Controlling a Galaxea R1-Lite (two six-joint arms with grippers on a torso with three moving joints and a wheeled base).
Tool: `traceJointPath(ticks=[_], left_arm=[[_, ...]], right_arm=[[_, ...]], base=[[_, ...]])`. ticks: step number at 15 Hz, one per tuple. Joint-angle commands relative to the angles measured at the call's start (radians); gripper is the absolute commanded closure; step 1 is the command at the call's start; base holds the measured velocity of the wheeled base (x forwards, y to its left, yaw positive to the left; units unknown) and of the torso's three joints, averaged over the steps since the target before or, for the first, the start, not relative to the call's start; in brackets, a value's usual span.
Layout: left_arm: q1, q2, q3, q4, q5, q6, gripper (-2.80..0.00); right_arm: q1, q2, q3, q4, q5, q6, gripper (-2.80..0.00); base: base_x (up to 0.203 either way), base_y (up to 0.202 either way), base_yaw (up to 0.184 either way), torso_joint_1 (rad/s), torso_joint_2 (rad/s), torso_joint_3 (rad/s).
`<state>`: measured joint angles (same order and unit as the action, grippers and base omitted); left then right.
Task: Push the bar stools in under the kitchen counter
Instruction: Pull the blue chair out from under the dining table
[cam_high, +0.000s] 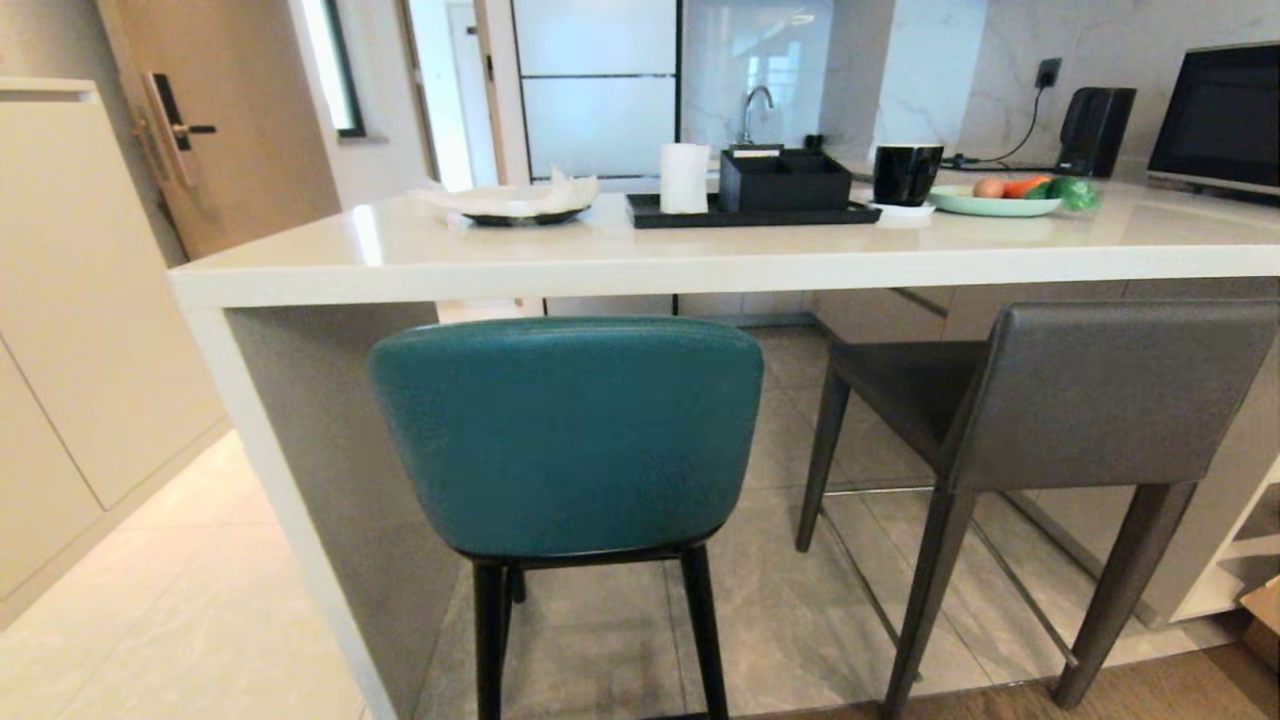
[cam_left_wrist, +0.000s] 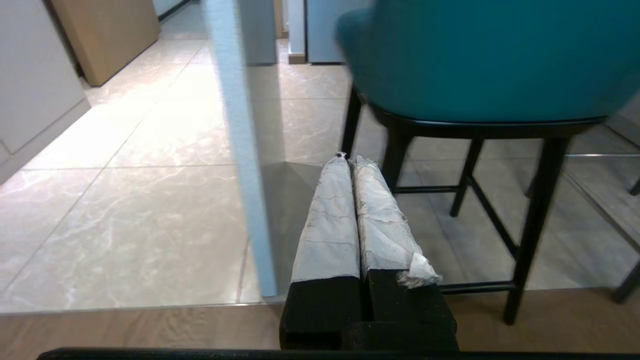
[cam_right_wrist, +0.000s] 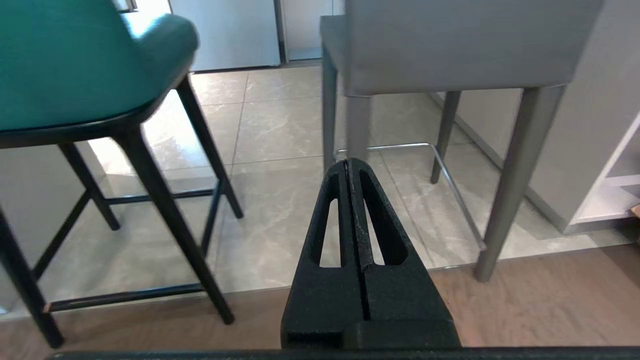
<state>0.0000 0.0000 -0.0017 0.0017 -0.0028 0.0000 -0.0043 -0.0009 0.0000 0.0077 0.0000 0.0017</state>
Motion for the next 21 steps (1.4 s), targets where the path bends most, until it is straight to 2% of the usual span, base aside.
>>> traceJointPath(ticks=[1, 21], left_arm=[[0.000, -0.002, 0.000, 0.000, 0.000, 0.000, 0.00], [0.000, -0.002, 0.000, 0.000, 0.000, -0.002, 0.00]], right_arm=[[0.001, 0.001, 0.000, 0.000, 0.000, 0.000, 0.00], [0.000, 0.001, 0.000, 0.001, 0.000, -0.002, 0.00]], base=[[0.000, 0.114, -0.006, 0.005, 0.00, 0.000], [0.000, 0.000, 0.000, 0.000, 0.00, 0.000]])
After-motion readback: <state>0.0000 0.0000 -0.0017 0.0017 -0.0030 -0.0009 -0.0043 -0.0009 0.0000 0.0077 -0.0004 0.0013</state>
